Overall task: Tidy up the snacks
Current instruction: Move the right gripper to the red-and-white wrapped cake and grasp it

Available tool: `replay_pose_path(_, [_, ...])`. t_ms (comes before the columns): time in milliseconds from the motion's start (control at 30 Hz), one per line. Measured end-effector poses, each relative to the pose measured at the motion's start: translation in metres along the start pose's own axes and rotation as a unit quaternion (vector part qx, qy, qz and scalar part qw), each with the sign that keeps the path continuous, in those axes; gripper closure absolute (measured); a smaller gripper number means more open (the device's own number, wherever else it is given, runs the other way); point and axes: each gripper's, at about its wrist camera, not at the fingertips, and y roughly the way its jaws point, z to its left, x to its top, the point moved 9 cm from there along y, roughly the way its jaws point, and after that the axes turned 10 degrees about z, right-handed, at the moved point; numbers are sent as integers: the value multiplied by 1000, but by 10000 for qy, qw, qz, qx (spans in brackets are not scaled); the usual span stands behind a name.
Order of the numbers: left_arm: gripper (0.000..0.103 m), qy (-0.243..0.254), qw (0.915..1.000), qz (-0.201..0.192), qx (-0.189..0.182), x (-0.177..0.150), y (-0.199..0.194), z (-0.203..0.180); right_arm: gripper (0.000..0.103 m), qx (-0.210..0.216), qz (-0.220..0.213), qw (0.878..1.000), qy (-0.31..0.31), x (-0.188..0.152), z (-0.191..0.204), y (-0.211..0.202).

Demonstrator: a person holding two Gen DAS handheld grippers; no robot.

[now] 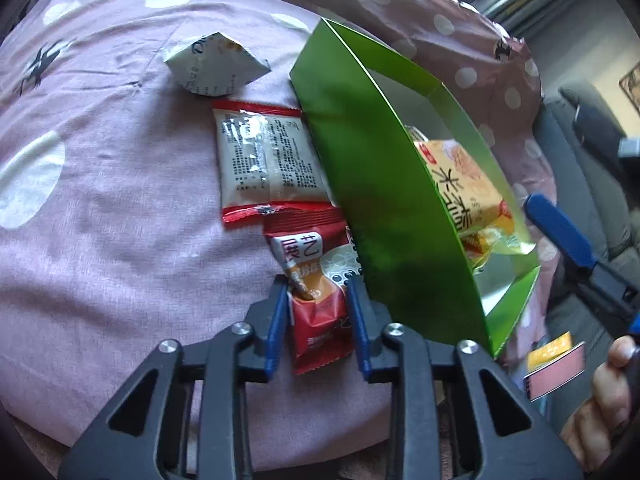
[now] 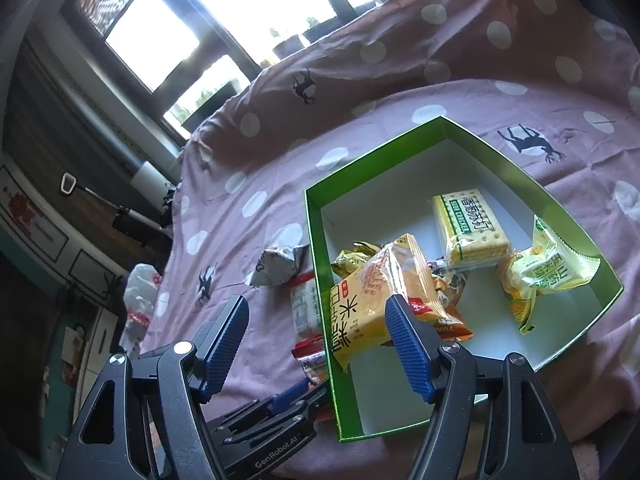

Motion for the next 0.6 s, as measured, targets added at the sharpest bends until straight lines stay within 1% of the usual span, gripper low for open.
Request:
replay_pose_path(33, [81,-36,10000,-45,0,1,-4,3,32,15,18,10000,-26,-1,2,1])
replay_pose_path(133, [89,-56,9996,-239,172,1,-18,11,32,63,98,9999,-106,-4,9,5])
replay_pose_path(167, [95,-57,9994,-275,221,1,-23,14,32,86,136,9998,-137,-5,12,7])
replay_pose_path(267, [95,-170,9987,-331,362,2,-32,28,32,159,267,9993,-224,-10,21,14])
replay_pose_path(300, [97,-232,9980,-374,446,3,-35,35,32,186,326,9989,-276,-12,26,17])
replay_pose_path(333, [98,-310,9970,-430,567,5,-39,45,32,208,398,9984,-334,-15,31,21])
replay_pose_path(367, [98,-351,9966,-431,608,8,-41,49,32,233,458,9980,-376,-18,35,24])
replay_pose_path(467, [98,-477,9963,-427,570,10,-49,64,32,343,654,9963,-437,-27,49,35])
replay_pose_path(567, [98,-369,9961,-379,704,7,-59,70,32,302,871,9942,-549,-38,59,48])
replay_pose_path(600, [96,-284,9966,-326,705,5,-60,70,32,280,963,9935,-537,-43,62,54])
